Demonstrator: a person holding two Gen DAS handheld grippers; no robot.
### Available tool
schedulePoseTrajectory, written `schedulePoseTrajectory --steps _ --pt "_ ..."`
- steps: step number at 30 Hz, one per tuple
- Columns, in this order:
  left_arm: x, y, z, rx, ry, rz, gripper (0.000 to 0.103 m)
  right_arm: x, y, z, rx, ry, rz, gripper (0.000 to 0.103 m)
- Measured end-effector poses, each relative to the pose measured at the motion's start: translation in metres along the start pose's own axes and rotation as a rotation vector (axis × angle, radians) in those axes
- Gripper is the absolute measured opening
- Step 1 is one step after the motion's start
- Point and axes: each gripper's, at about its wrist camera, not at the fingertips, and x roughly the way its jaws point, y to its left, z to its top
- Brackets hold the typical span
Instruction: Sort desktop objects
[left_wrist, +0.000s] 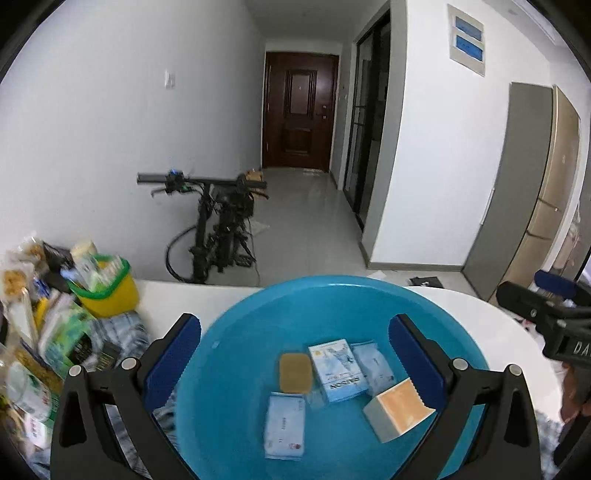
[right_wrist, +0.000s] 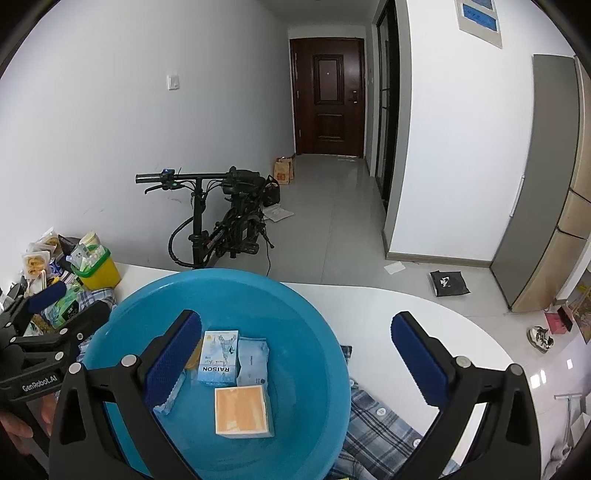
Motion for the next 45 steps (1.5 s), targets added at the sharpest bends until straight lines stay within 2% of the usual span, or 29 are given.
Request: schedulePoseTrajectory --steps 7,15,32,41,45 --pt "-0.030 0.004 0.001 -0.009 -0.042 -0.016 0.103 -0.023 0.005 -0.003 -0.024 -0.034 -0.012 0.102" --pt "-0.068 -0.001 -0.002 0.033 -0.095 -0.003 0.103 -0.056 0.011 -0.009 -0.035 -0.070 -0.005 0.102" --pt "-0.163 -0.007 -0.028 0.074 -0.193 -0.014 0.103 -0.145 0.033 -0.037 -0.085 -0.169 -0.001 0.102" --pt "-0.208 -0.009 -0.035 0.104 -0.257 0.003 0.103 -0.175 0.041 -0.044 -0.099 -0.213 -0.001 0.102" --pt "-0.218 -0.005 -0.036 0.091 -0.258 0.000 0.103 -0.189 0.042 -0.047 -0.097 -0.239 0.001 0.102"
